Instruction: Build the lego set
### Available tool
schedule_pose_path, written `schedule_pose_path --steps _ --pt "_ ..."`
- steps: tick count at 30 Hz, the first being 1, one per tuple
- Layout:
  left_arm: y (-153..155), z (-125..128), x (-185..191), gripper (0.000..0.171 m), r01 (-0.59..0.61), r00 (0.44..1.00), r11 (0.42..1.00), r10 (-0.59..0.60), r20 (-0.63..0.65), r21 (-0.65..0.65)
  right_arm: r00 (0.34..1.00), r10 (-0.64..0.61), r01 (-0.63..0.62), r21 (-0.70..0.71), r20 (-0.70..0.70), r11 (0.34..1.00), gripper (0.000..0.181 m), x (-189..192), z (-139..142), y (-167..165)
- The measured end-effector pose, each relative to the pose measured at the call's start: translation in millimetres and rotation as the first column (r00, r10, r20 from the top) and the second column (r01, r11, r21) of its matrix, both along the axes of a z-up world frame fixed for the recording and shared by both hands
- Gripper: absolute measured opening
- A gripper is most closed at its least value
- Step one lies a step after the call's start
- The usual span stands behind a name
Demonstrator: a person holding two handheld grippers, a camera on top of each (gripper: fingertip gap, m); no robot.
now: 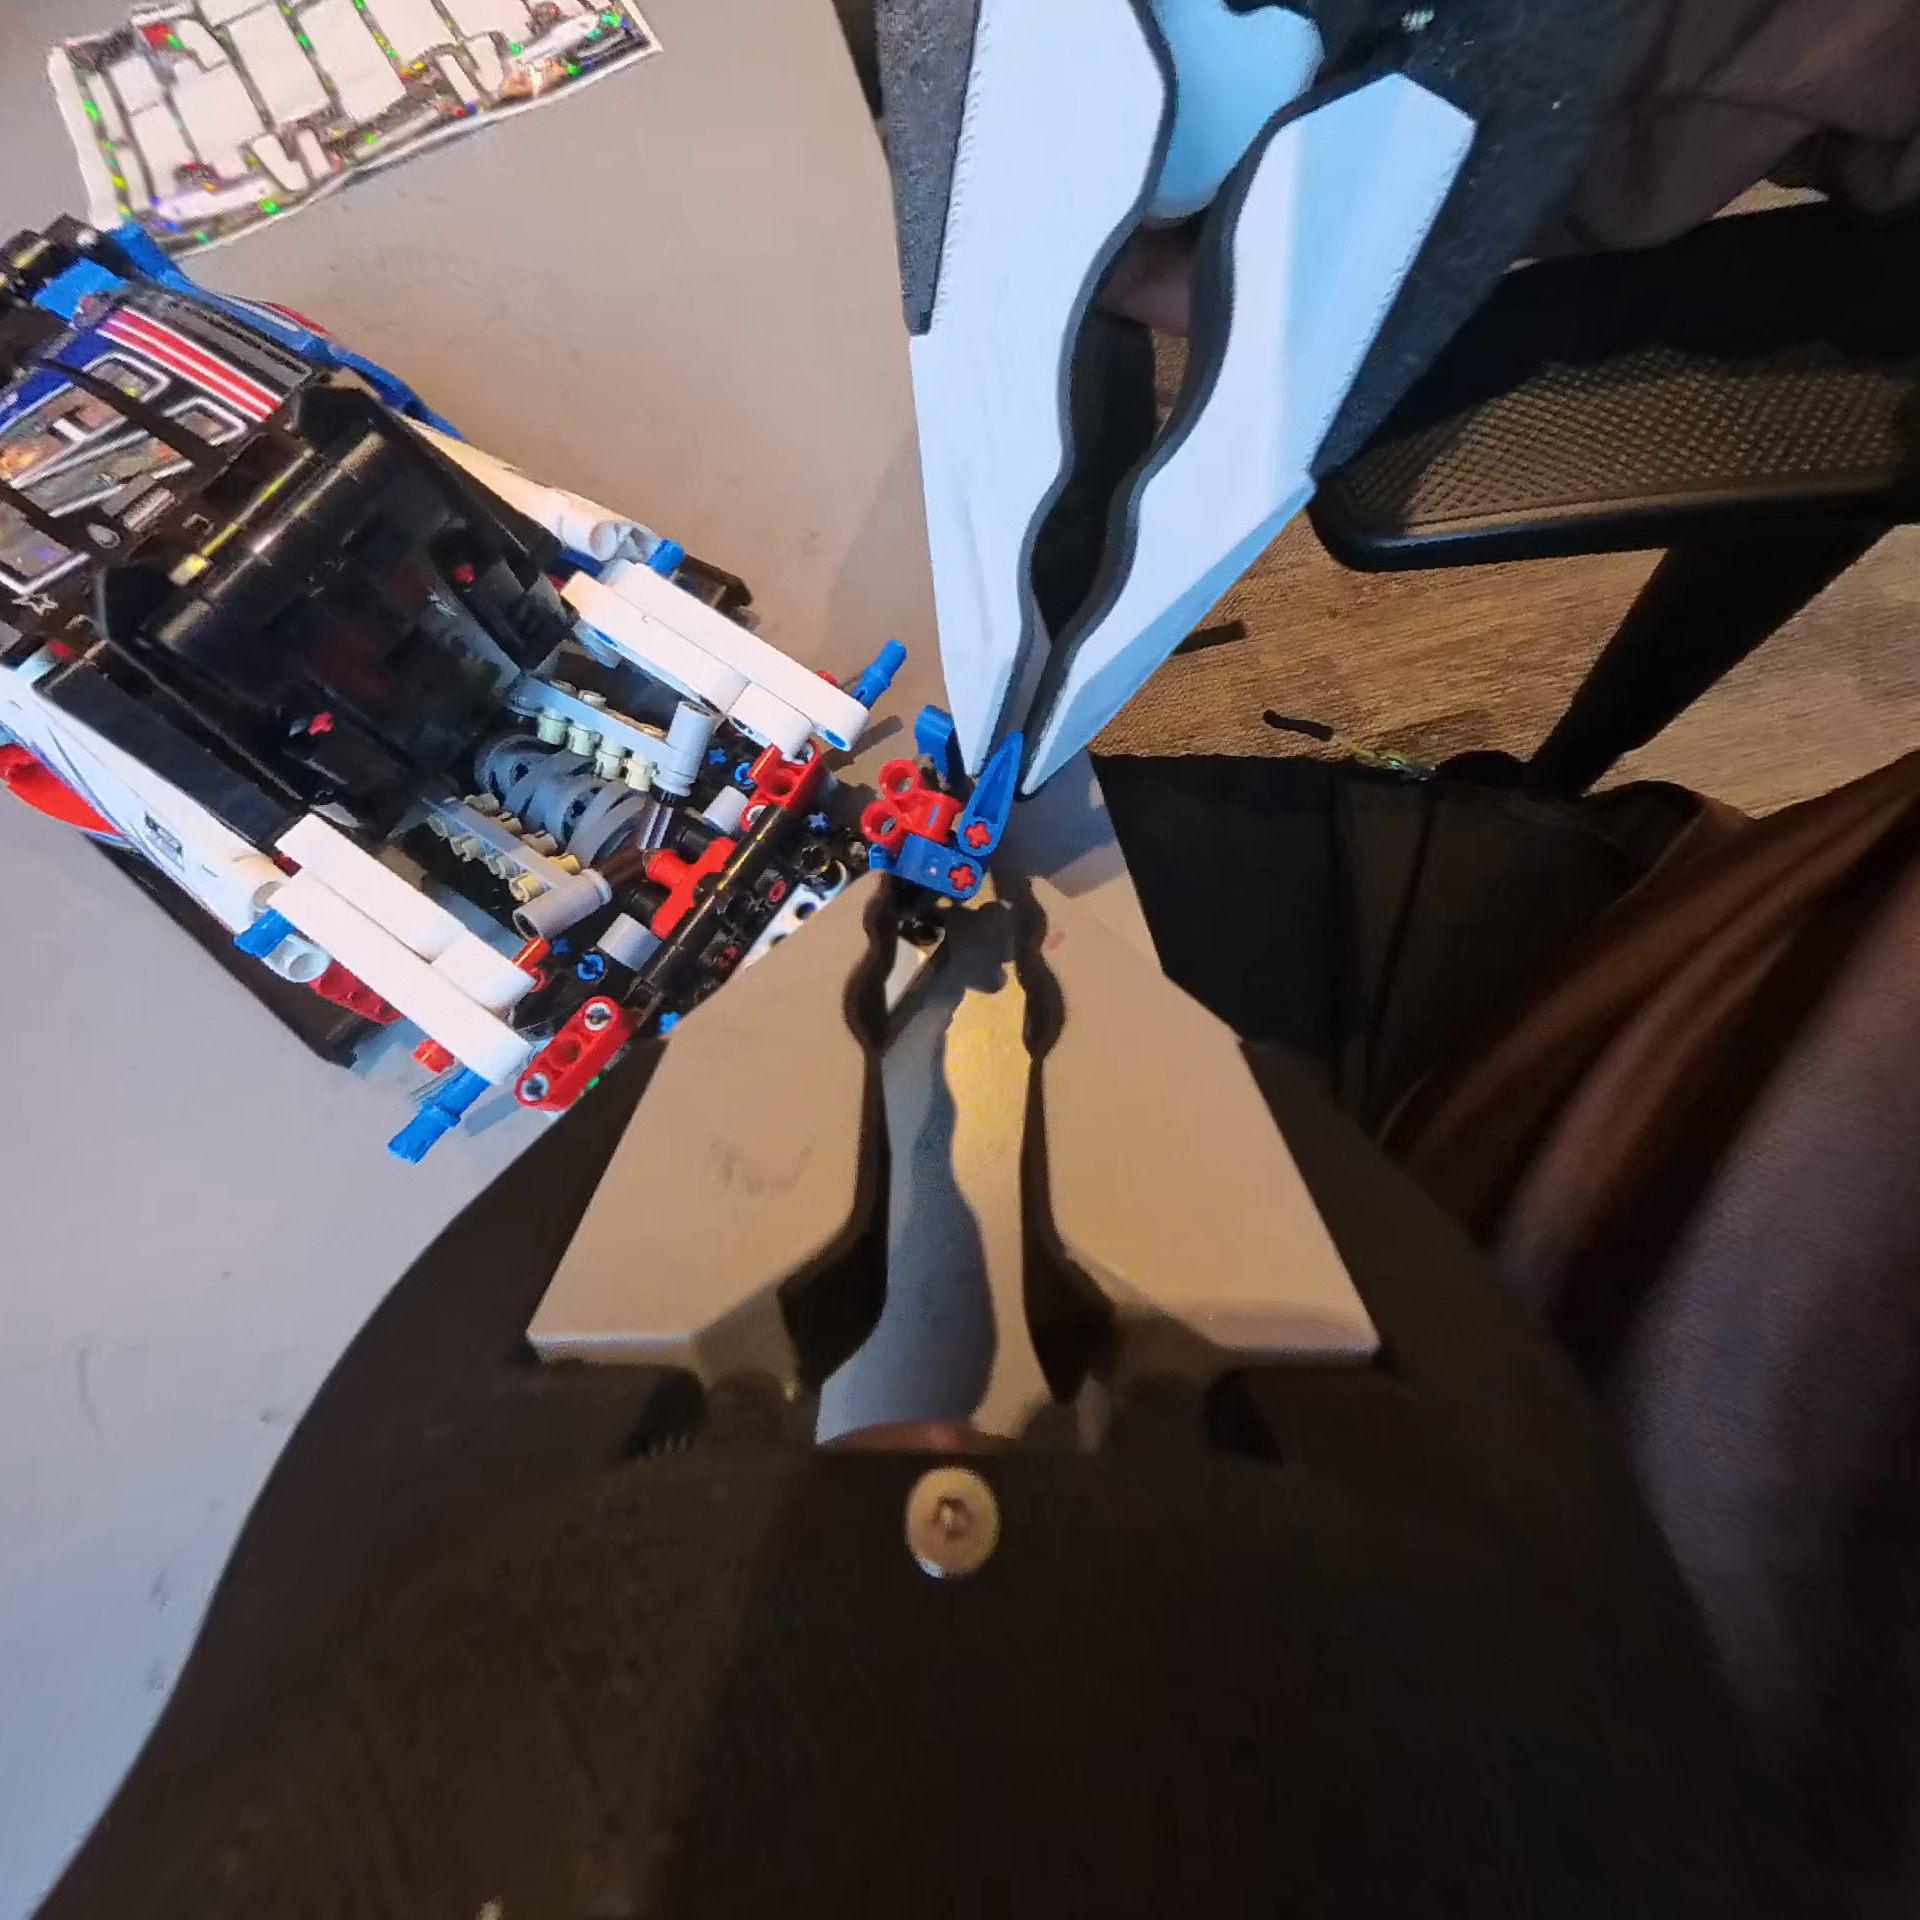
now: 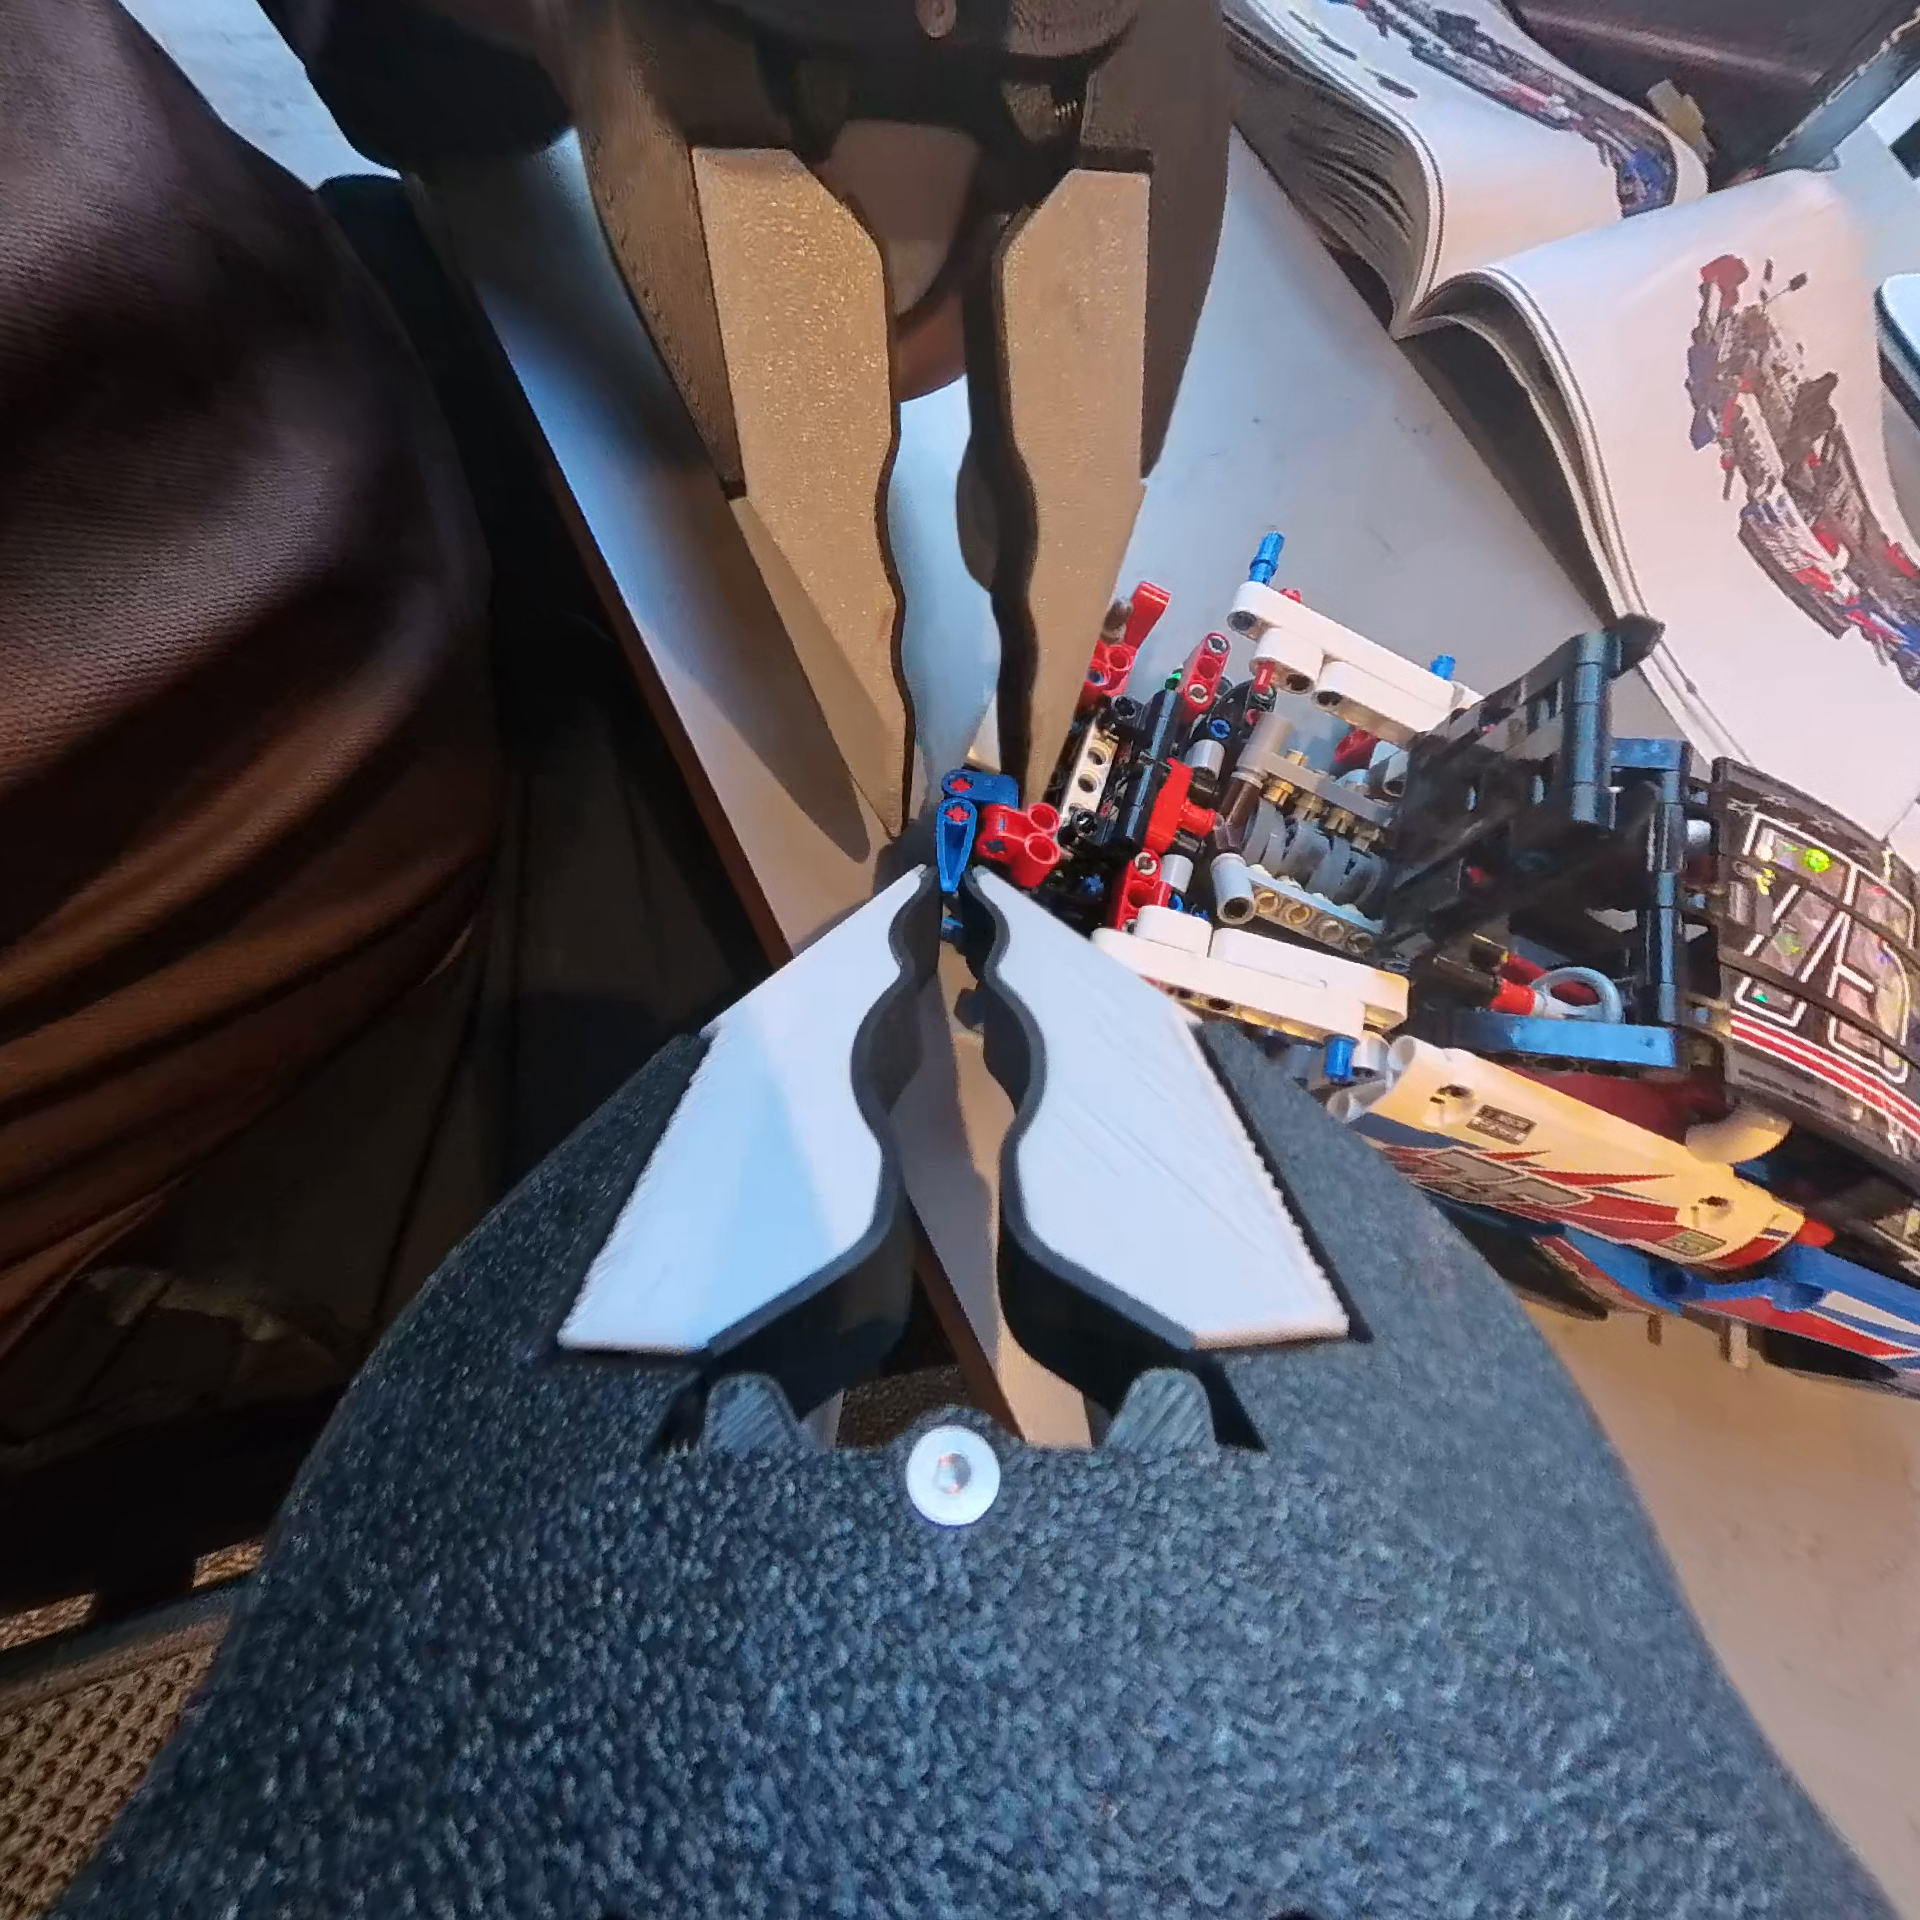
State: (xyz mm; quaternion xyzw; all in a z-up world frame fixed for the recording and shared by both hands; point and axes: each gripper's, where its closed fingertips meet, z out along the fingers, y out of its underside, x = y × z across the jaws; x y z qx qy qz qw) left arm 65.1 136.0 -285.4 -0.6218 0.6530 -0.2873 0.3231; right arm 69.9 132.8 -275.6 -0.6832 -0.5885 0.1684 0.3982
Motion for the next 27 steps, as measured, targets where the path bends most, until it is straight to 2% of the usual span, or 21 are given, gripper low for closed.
schedule_pose_path --steps 5,10,17,27 --pt "1.9 -0.8 -0.5 0.014 -0.007 1.0 0.999 0.007 -0.007 0.04 1.0 -0.001 0.001 -0.027 -0.001 1.0 0.003 0.8 -5.0 -1.1" --pt "0.6 -0.8 0.7 0.021 -0.011 1.0 1.0 0.011 0.011 -0.027 1.0 0.011 -0.011 -0.01 0.001 1.0 0.003 0.2 -5.2 -0.1" --pt "4.1 -3.0 0.8 0.023 -0.022 1.0 1.0 0.022 0.0 -0.002 0.999 0.032 -0.032 -0.002 0.003 0.999 0.003 -2.2 -8.7 1.1" --pt "6.4 1.3 3.0 0.014 -0.03 0.999 0.998 0.029 0.014 0.047 0.999 -0.027 0.026 -0.02 -0.02 0.999 0.003 3.2 -6.3 3.8"
